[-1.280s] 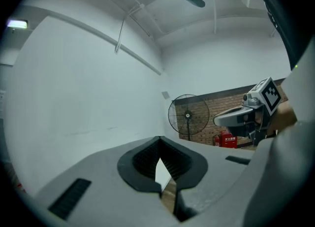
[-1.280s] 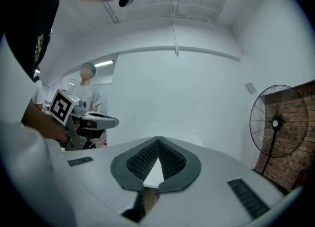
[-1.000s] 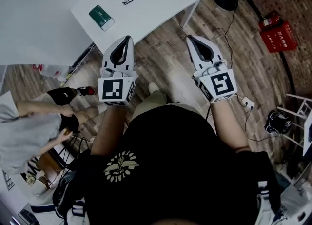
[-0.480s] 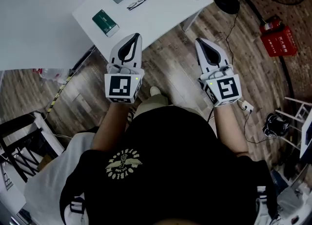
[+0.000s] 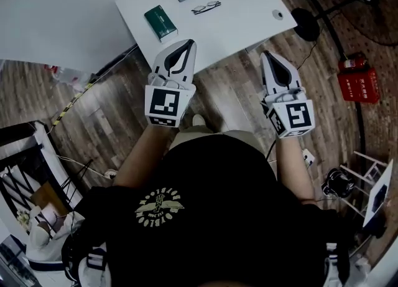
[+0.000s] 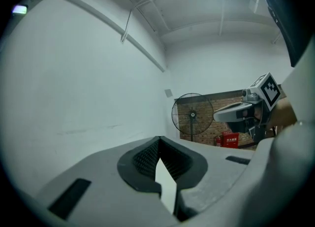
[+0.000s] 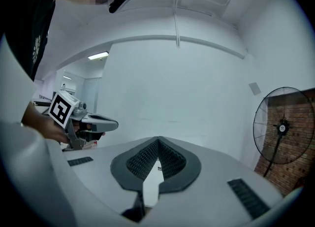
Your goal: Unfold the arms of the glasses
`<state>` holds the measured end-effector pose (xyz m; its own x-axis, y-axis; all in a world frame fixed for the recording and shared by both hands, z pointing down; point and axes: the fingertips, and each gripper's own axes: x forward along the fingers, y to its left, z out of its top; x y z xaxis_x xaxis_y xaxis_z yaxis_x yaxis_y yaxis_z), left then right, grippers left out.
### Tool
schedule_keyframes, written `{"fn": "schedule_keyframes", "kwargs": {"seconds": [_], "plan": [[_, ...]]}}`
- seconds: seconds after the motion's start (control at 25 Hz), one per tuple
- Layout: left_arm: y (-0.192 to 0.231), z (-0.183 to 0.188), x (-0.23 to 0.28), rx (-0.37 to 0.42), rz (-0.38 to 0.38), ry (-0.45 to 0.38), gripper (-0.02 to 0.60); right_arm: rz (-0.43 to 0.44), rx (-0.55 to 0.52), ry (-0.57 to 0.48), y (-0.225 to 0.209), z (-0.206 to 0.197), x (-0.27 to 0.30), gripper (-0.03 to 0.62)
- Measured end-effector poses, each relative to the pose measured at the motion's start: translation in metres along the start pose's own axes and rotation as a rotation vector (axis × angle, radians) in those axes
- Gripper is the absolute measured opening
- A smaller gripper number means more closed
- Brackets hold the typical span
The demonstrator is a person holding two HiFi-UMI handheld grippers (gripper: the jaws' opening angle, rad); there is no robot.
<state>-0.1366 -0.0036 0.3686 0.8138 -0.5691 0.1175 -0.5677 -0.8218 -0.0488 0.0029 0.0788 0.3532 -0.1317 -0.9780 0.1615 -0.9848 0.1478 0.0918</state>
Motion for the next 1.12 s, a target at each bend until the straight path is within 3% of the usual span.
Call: {"fn": "schedule_keyframes", "kwargs": {"seconds": [0.16,0.44,1.12], "plan": [[0.017,0.005,-0.013,-0.02,0.033,-0.024,0.005,0.045,-0.001,-0.002,0.017,0.01,0.012,0.0],[0.029,0.003,-0.021,-0.012,0.057,-0.023,0.005,0.049,0.019,-0.04,0.019,0.02,0.023,0.0],[0.044,-0.003,-0.015,-0.013,0.1,-0.003,0.005,0.117,0.04,-0.01,0.019,0.002,0.05,0.0]]}}
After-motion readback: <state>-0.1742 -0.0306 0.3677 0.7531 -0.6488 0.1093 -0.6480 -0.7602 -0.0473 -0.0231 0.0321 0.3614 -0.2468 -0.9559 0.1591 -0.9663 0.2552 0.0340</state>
